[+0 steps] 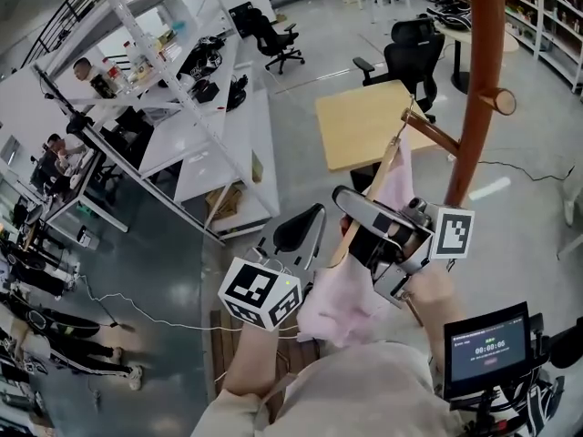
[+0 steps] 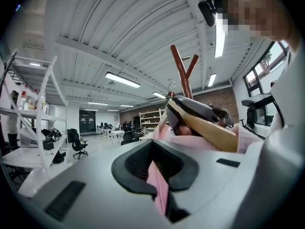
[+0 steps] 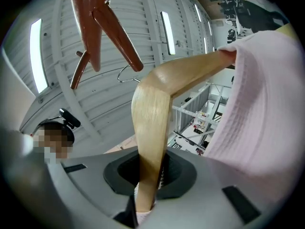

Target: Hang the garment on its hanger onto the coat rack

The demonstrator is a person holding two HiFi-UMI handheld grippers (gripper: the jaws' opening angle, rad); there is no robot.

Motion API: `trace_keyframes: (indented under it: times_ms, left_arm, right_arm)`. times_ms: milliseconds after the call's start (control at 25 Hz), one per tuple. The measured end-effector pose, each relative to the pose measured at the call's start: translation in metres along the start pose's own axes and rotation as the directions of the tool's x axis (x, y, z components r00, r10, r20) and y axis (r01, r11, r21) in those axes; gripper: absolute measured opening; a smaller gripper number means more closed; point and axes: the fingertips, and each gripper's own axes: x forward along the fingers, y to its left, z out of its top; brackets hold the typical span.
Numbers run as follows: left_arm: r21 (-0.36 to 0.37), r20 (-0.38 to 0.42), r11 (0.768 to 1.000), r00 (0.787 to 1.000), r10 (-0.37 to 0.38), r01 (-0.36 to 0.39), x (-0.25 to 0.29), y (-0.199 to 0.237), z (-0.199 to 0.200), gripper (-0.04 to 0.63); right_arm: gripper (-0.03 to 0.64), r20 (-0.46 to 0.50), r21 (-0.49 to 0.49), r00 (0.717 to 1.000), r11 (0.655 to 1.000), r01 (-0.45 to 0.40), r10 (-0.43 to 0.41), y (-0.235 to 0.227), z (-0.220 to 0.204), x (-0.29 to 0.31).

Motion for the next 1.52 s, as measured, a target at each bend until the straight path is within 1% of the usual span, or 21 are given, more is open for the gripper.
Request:
trace_keyframes:
  times_ms: [240, 520, 840, 1160, 1520]
  left_arm:
    - [-0.016, -0.011, 1.000, 1.000, -0.006, 0.006, 0.004, -0.001, -0.006, 0.006]
    - [-0.025, -0.033, 1.000, 0.999, 0.017, -0.018, 0.002, -0.002, -0.021, 0.006]
    - [-0.027, -0.051, 0.999, 0.998, 0.026, -0.027, -0.001, -0.003, -0.025, 0.006]
    - [-0.033, -0.067, 0.999, 0.998, -0.004, 0.002, 0.010, -0.012, -0.040, 0.006]
    - [-0.049, -0.072, 0.997, 0.996, -0.059, 0.056, 0.027, -0.017, -0.048, 0.006]
  right_arm:
    - [0.051, -0.002, 0.034, 1.000, 0.999, 0.018, -0.018, -0.008, -0.001, -0.003]
    - [0.051, -0.019, 0.063, 0.999, 0.997, 0.044, -0.042, -0.018, -0.009, -0.010]
    - [0.049, 0.002, 0.078, 0.999, 0.996, 0.046, -0.046, -0.018, -0.009, -0.013]
    - [0.049, 0.048, 0.057, 0.994, 0.994, 0.092, -0.095, -0.027, -0.005, -0.034]
    - [0.049, 0.100, 0.013, 0.979, 0.984, 0.178, -0.178, -0.038, 0.005, -0.054]
